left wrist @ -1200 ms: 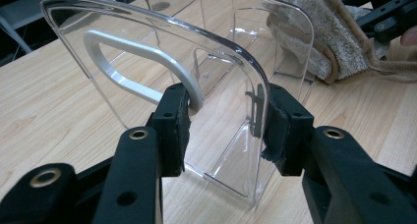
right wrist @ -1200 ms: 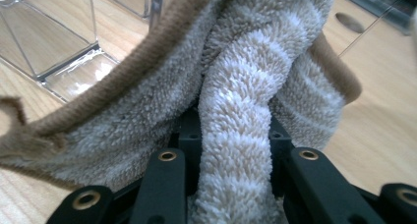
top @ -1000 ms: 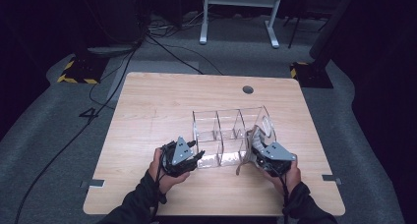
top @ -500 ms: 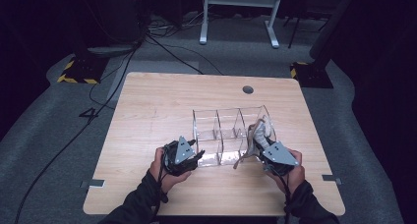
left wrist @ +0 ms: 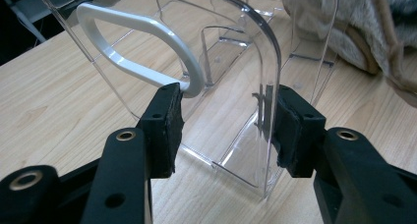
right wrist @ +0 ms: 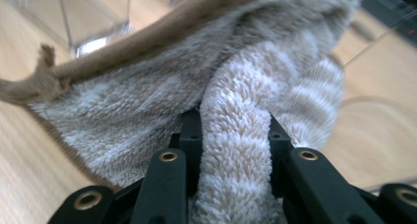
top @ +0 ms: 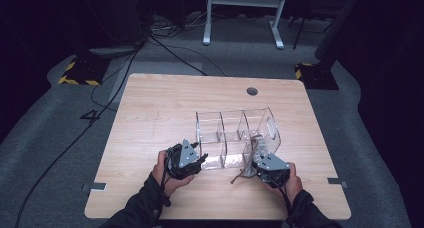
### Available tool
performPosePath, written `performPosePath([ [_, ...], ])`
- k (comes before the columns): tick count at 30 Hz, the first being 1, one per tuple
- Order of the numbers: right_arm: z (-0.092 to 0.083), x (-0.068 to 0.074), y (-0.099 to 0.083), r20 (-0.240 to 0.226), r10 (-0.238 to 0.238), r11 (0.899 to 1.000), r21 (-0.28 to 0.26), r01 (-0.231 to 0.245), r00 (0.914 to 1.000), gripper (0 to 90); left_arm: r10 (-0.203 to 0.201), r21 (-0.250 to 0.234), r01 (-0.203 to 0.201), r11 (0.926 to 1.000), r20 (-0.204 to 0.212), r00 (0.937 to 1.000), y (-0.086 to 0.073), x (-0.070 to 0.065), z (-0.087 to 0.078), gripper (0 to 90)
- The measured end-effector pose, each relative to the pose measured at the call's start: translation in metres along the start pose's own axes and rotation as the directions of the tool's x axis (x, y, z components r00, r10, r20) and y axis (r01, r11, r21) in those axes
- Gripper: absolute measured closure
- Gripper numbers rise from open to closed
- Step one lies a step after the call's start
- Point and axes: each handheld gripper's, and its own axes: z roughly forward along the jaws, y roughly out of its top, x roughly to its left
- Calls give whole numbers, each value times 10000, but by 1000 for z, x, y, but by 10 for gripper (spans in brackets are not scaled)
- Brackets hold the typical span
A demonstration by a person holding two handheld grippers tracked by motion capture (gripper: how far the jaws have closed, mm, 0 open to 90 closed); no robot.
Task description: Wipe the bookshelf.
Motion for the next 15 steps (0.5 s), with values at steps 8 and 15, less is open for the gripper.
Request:
performPosePath([
  [8, -45, -21, 33, 1011, 830, 9582, -2816, -514, 9914, 710, -12, 31, 12, 10000, -5, 10000, 0, 1, 2, 489],
  [15, -15, -16, 15, 565, 566, 9905, -1282, -490, 9968, 709, -13, 40, 13, 10000, 42, 10000, -1, 1, 1, 487],
])
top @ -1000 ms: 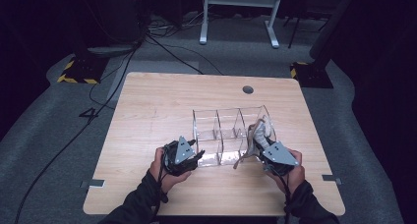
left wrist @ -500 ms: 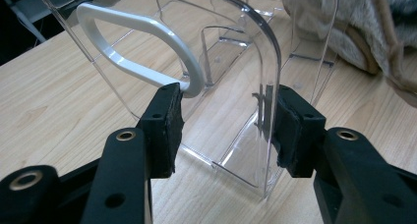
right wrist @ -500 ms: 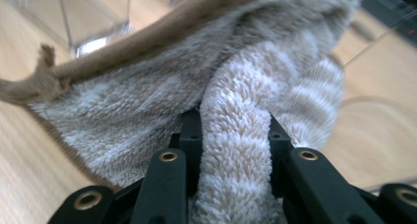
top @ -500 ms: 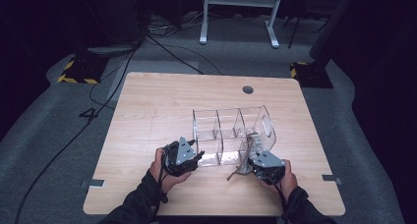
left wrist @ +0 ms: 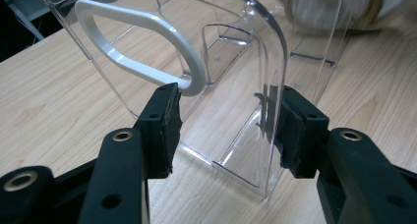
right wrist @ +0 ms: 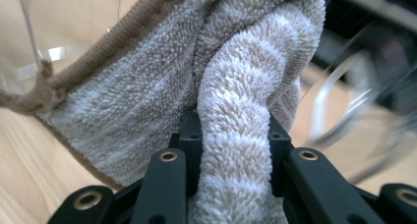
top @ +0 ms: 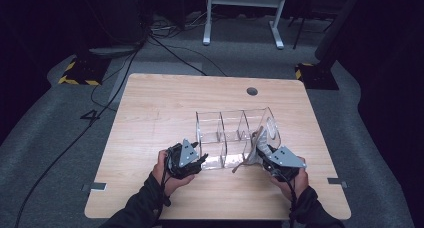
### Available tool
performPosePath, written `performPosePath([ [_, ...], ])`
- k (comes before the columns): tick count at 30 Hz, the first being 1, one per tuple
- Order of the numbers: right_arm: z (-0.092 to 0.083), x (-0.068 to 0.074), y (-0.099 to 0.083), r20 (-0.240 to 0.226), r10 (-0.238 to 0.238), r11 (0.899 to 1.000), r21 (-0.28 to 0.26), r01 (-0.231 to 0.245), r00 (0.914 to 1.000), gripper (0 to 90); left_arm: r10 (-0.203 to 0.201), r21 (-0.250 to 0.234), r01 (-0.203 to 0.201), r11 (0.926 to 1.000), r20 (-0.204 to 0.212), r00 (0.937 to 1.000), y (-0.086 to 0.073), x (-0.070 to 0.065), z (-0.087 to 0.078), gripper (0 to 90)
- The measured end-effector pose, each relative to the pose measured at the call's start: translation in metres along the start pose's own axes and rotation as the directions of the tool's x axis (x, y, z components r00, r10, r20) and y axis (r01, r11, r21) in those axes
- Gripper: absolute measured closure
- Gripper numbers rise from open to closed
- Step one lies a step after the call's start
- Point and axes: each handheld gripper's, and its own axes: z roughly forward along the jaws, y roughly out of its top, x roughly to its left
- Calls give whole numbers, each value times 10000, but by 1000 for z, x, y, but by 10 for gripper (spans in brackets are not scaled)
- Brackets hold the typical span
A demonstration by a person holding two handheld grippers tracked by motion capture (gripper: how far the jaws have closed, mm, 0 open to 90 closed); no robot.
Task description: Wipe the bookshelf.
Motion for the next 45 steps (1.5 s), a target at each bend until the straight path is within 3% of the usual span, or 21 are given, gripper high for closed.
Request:
performPosePath([
  [2, 16, 7, -11, -534, -205, 9951, 951, 256, 9984, 708, -48, -18, 48, 10000, -5, 10000, 0, 0, 0, 486],
  [5, 26, 14, -19, -839, -311, 9858, 1621, 444, 9960, 707, -50, -14, 50, 10000, -4, 10000, 0, 0, 0, 485],
  [9, 27, 16, -19, -823, -483, 9826, 1749, 621, 9954, 707, -36, -5, 36, 10000, -17, 10000, 0, 0, 0, 484],
  [12, 18, 11, -12, -510, -519, 9889, 1368, 584, 9974, 708, -34, 6, 34, 10000, 0, 10000, 0, 0, 0, 483],
  [14, 5, 7, -2, 102, -743, 9941, 803, 733, 9972, 709, -1, 39, 0, 10000, 23, 10000, 0, 1, 0, 481],
  [17, -15, 1, 12, 894, -674, 9977, 13, 675, 9937, 709, -36, 45, 36, 10000, 16, 10000, 0, 1, 1, 479],
  [20, -36, -6, 26, 1800, -527, 9942, -825, 684, 9823, 709, -50, 56, 50, 10000, 17, 10000, 0, 1, 1, 478],
  [25, -57, -15, 38, 2424, -264, 9848, -1603, 668, 9698, 708, -20, 46, 20, 10000, 23, 10000, 0, 1, 1, 475],
  [28, -50, -16, 32, 2274, -381, 9900, -1239, 678, 9731, 707, -168, 82, 167, 9998, 70, 9998, -1, 2, 2, 464],
  [29, -44, -15, 28, 2020, -479, 9925, -1005, 694, 9782, 705, -136, 103, 135, 9999, 81, 9999, -1, 2, 3, 462],
  [31, -37, -8, 22, 1857, -970, 9897, -856, 1144, 9778, 701, -113, 113, 112, 9999, 82, 9999, -1, 2, 4, 457],
  [33, -28, 0, 17, 1176, -1168, 9917, -394, 1221, 9862, 701, -92, 134, 91, 9999, 57, 9999, -1, 2, 4, 452],
  [35, -15, 6, 10, 625, -1318, 9913, 134, 1312, 9893, 701, -124, 151, 123, 9998, 71, 9999, -2, 2, 5, 448],
  [39, 5, 11, -6, -155, -767, 9931, 879, 778, 9969, 702, -56, 208, 55, 9998, 61, 10000, -2, 2, 6, 444],
  [40, 5, 11, -6, -155, -767, 9931, 879, 778, 9969, 702, -27, 226, 26, 9997, 59, 10000, -2, 2, 6, 444],
  [42, 15, 18, -13, -608, -694, 9860, 1477, 777, 9957, 702, -76, 308, 76, 9995, 17, 10000, -3, 1, 8, 436],
  [45, 20, 21, -16, -992, -678, 9848, 1531, 826, 9928, 702, -329, 465, 340, 9983, -251, 9991, -6, 3, 14, 387],
])
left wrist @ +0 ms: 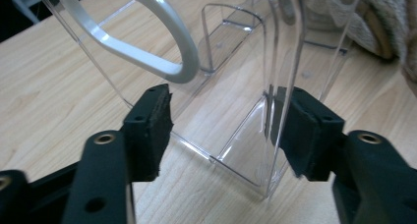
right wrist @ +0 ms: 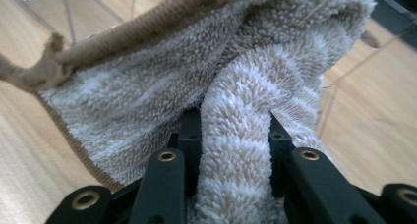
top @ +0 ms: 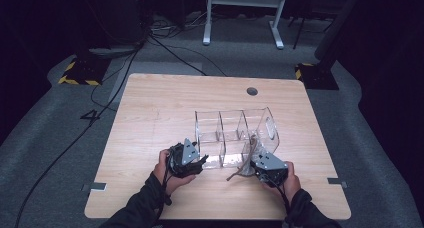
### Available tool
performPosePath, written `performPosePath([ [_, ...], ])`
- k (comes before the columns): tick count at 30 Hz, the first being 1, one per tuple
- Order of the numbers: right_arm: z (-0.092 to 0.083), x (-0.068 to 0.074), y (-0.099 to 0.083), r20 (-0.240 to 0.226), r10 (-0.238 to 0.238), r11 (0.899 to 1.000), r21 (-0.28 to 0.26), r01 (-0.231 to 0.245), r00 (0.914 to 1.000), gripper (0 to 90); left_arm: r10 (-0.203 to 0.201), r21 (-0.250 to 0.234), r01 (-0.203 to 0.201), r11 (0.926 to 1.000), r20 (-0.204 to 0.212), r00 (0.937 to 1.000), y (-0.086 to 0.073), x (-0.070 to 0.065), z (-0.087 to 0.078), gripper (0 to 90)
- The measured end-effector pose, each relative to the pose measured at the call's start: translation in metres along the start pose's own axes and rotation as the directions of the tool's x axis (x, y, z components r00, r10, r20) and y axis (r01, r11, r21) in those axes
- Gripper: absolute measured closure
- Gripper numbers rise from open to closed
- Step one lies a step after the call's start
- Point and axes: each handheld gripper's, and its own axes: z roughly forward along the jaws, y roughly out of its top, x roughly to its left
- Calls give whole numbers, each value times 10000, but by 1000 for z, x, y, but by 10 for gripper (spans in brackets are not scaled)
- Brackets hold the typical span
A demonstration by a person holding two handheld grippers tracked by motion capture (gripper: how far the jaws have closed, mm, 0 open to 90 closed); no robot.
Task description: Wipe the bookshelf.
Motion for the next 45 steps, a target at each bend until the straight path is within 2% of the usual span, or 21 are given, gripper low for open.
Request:
performPosePath([
  [4, -1, 2, 1, -344, -70, 9999, -134, 65, 9994, 702, -369, -19, 368, 9993, -296, 9989, -1, 2, 4, 343],
  [6, -3, 3, 2, -562, -136, 9997, -208, 124, 9983, 702, -543, -68, 541, 9985, -290, 9981, -2, 5, 5, 335],
  [7, -3, 3, 2, -562, -136, 9997, -208, 124, 9983, 702, -543, -68, 541, 9985, -290, 9981, -2, 5, 5, 335],
  [8, -6, 3, 3, -609, -123, 9995, -283, 106, 9981, 701, -772, -110, 769, 9970, -263, 9967, -2, 7, 5, 335],
  [10, -12, 2, 5, -601, -109, 9989, -458, 82, 9981, 701, -949, -80, 947, 9955, -361, 9948, -3, 13, 6, 335],
  [14, -34, -6, 13, -480, 236, 9901, -1371, -300, 9986, 702, -1169, -76, 1167, 9931, -341, 9926, -4, 20, 6, 327],
  [16, -49, -11, 17, -603, 343, 9761, -2125, -464, 9976, 701, -1106, -47, 1105, 9939, -378, 9932, -5, 21, 7, 336],
  [19, -67, -18, 23, -272, 475, 9574, -2838, -532, 9985, 701, -929, -31, 929, 9957, -374, 9950, -5, 21, 7, 359],
  [21, -81, -23, 27, -30, 664, 9410, -3324, -636, 9978, 702, -875, -19, 875, 9962, -274, 9958, -4, 20, 7, 410],
  [22, -81, -23, 27, -30, 664, 9410, -3324, -636, 9978, 702, -875, -19, 875, 9962, -274, 9958, -4, 20, 7, 441],
  [23, -94, -28, 32, 134, 821, 9264, -3697, -713, 9965, 702, -784, -4, 785, 9969, -289, 9965, -4, 19, 7, 458],
  [25, -101, -31, 34, 323, 844, 9229, -3793, -659, 9959, 703, -596, 33, 598, 9982, -456, 9972, -2, 17, 7, 468],
  [26, -109, -38, 35, 497, 1032, 9140, -3988, -750, 9934, 703, -590, 50, 592, 9982, -453, 9972, -2, 17, 7, 471],
  [29, -115, -48, 34, 1072, 1235, 9122, -4037, -703, 9865, 703, -634, 74, 638, 9979, -453, 9970, -2, 18, 6, 479],
  [33, -113, -62, 28, 1464, 1648, 9138, -3949, -951, 9754, 701, -650, 57, 653, 9978, -479, 9967, -2, 21, 6, 495],
  [36, -100, -69, 23, 1349, 1981, 9233, -3582, -1386, 9708, 701, -611, 97, 617, 9980, -520, 9968, -2, 23, 5, 515],
  [37, -92, -71, 21, 1304, 1932, 9343, -3271, -1418, 9724, 700, -646, 104, 653, 9978, -532, 9965, -3, 25, 5, 523],
  [38, -92, -71, 21, 1304, 1932, 9343, -3271, -1418, 9724, 700, -646, 104, 653, 9978, -532, 9965, -3, 25, 5, 529],
  [40, -82, -71, 18, 1299, 1920, 9420, -3022, -1456, 9727, 700, -600, 161, 610, 9980, -551, 9967, -3, 27, 6, 534],
  [44, -62, -72, 11, 926, 2020, 9539, -2443, -1745, 9750, 700, -541, 303, 560, 9980, -604, 9967, -4, 27, 8, 540],
  [45, -58, -72, 8, 675, 2246, 9513, -2315, -2037, 9721, 701, -542, 328, 563, 9979, -617, 9966, -4, 27, 8, 541],
])
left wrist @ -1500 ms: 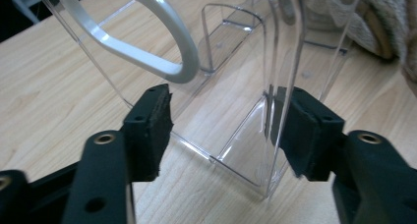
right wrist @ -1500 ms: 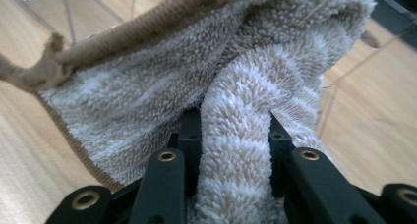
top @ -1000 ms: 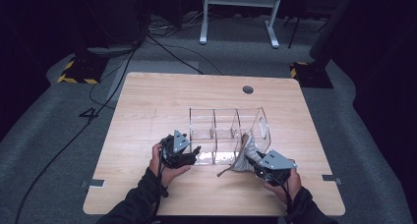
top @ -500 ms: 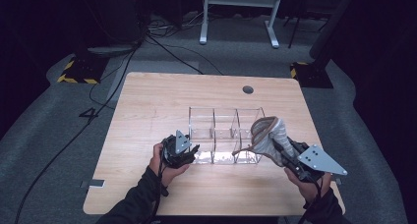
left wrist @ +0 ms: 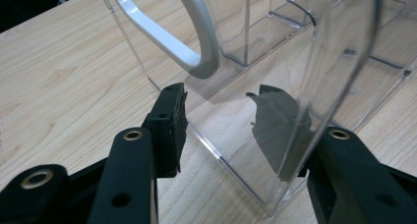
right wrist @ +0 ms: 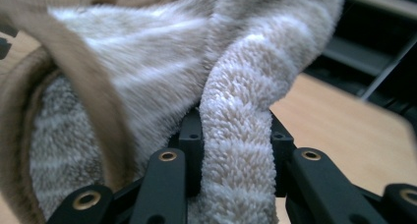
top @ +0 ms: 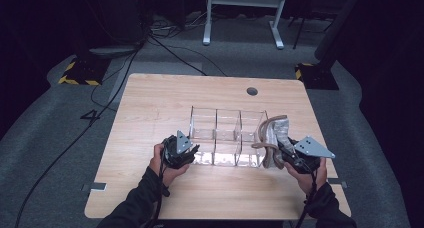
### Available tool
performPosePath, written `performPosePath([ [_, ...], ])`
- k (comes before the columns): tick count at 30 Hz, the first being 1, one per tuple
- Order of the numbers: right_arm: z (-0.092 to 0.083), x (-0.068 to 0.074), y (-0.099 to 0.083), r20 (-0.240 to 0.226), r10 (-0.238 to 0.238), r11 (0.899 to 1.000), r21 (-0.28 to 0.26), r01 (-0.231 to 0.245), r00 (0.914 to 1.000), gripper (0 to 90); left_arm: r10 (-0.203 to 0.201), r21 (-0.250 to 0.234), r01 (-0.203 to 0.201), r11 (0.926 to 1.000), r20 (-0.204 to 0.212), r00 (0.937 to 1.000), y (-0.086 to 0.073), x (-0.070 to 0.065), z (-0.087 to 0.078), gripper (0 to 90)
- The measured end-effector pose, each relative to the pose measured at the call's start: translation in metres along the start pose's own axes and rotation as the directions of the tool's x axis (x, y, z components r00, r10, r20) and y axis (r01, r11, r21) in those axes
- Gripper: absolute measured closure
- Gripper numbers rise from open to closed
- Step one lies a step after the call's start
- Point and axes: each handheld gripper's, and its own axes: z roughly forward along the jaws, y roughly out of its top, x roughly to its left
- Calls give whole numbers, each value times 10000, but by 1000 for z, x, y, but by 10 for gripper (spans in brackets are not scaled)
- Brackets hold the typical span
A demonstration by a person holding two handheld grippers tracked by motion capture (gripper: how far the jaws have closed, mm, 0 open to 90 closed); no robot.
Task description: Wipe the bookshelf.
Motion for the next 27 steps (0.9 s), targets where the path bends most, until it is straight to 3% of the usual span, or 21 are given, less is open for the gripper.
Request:
performPosePath([
  [2, 6, 1, -6, -209, 181, 9993, 332, -174, 9996, 701, 26, 37, -26, 10000, -33, 10000, 0, 0, 0, 542],
  [10, 25, 8, -25, -647, 129, 9880, 1543, -28, 9978, 701, 111, 204, -108, 9997, -162, 9998, -1, -1, 4, 494],
  [11, 33, 11, -33, -899, 196, 9784, 2065, -6, 9958, 700, 49, 194, -46, 9998, -167, 9998, -1, 0, 5, 493],
  [15, 44, 16, -42, -1370, 196, 9614, 2745, 189, 9904, 700, -158, 281, 167, 9995, -344, 9993, -2, 4, 8, 489],
  [20, 45, 18, -42, -1498, 98, 9577, 2859, 338, 9887, 697, -199, 421, 219, 9989, -486, 9986, -3, 7, 11, 521],
  [22, 42, 16, -40, -1246, 86, 9643, 2635, 247, 9922, 695, -129, 505, 155, 9986, -522, 9986, -4, 8, 13, 592],
  [25, 35, 13, -34, -821, 17, 9808, 1946, 144, 9966, 697, -14, 713, 52, 9974, -535, 9986, -6, 11, 15, 625],
  [26, 35, 13, -34, -821, 17, 9808, 1946, 144, 9966, 697, -14, 713, 52, 9974, -535, 9986, -6, 11, 15, 629],
  [27, 26, 8, -27, -501, 121, 9921, 1250, -58, 9987, 697, 38, 729, 2, 9973, -542, 9985, -6, 12, 15, 635],
])
